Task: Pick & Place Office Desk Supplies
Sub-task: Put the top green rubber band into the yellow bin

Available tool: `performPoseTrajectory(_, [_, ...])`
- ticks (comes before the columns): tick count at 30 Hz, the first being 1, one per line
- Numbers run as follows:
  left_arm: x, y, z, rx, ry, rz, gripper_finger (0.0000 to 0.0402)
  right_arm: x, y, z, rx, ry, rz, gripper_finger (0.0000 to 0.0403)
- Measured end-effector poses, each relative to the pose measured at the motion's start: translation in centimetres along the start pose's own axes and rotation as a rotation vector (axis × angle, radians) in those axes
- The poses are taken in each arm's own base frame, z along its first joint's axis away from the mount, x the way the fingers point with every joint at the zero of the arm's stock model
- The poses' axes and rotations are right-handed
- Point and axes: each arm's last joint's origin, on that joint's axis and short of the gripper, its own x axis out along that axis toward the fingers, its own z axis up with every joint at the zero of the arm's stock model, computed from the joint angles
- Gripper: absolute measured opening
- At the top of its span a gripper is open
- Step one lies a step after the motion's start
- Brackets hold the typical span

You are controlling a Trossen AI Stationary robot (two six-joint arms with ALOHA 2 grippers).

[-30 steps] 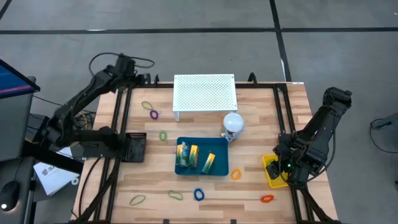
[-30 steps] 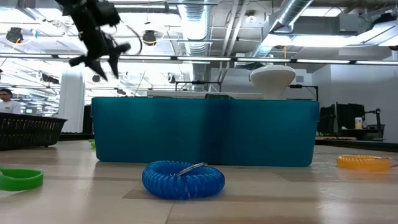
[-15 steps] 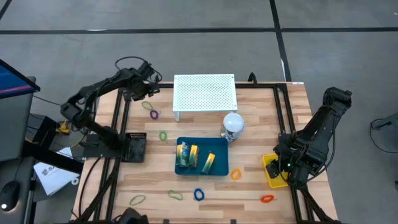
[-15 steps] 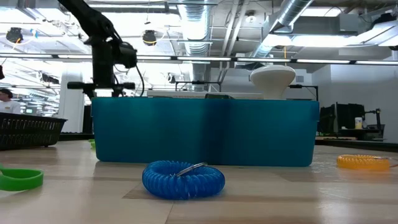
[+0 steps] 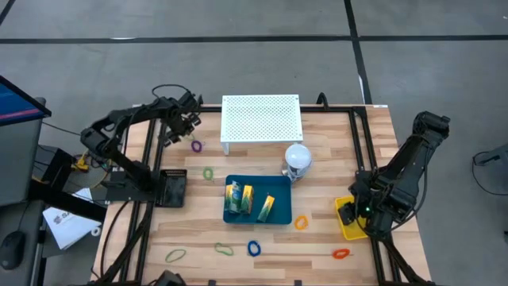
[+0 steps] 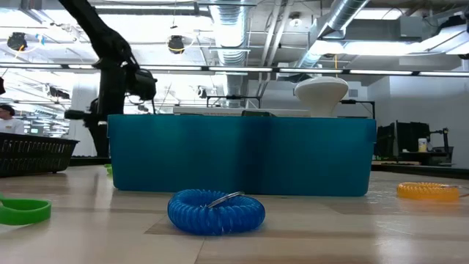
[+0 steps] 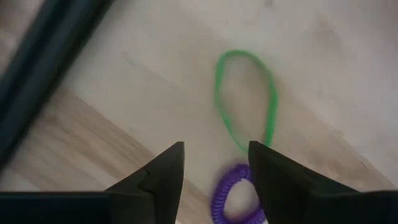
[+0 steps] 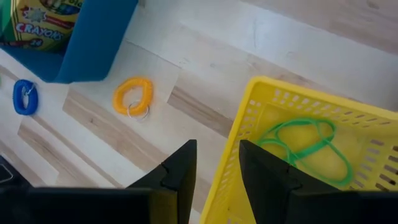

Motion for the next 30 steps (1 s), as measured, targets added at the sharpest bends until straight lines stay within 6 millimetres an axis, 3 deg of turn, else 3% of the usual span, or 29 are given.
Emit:
performPoseTrajectory(12, [2.4,0.9,-0.6,-0.194,0.0,-0.057,0.0163,0.1,0.1,0.1,0.006,-0.013,0.005,0.0118])
performPoseTrajectory(30, [2.7,0.6,-0.4,-0.32,-0.047,-0.113,0.0152,0.1,0.2,0.3,0.015,-0.017,0.001,0.0118])
